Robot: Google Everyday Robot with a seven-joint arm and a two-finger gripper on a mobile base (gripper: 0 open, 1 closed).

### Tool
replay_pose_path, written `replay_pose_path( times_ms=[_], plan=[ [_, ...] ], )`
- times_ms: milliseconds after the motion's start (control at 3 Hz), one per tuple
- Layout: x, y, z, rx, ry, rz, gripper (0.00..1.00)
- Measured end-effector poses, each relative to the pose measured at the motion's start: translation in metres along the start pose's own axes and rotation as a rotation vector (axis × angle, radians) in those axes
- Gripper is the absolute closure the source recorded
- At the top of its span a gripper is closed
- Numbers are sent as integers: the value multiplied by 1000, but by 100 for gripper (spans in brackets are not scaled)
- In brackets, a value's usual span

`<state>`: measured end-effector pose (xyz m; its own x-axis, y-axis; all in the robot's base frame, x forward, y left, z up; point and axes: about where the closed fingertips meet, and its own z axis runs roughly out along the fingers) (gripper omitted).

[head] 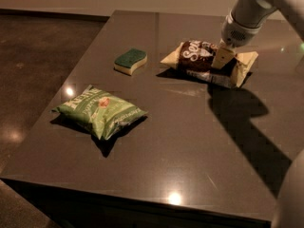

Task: Move brown chip bag near green jalapeno chip bag

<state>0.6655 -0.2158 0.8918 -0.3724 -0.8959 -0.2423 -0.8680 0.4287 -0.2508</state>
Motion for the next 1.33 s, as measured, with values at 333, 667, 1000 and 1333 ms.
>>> replay_pose_path(
  times_ms=[333,667,1000,1333],
  plan=[
    [-6,10,-9,-2,-13,-40,84],
    [-13,30,-28,-12,-43,-109,100],
    [-19,55,-53,-39,-82,-212,100],
    [-24,83,-75,-90,-134,-309,100]
  ],
)
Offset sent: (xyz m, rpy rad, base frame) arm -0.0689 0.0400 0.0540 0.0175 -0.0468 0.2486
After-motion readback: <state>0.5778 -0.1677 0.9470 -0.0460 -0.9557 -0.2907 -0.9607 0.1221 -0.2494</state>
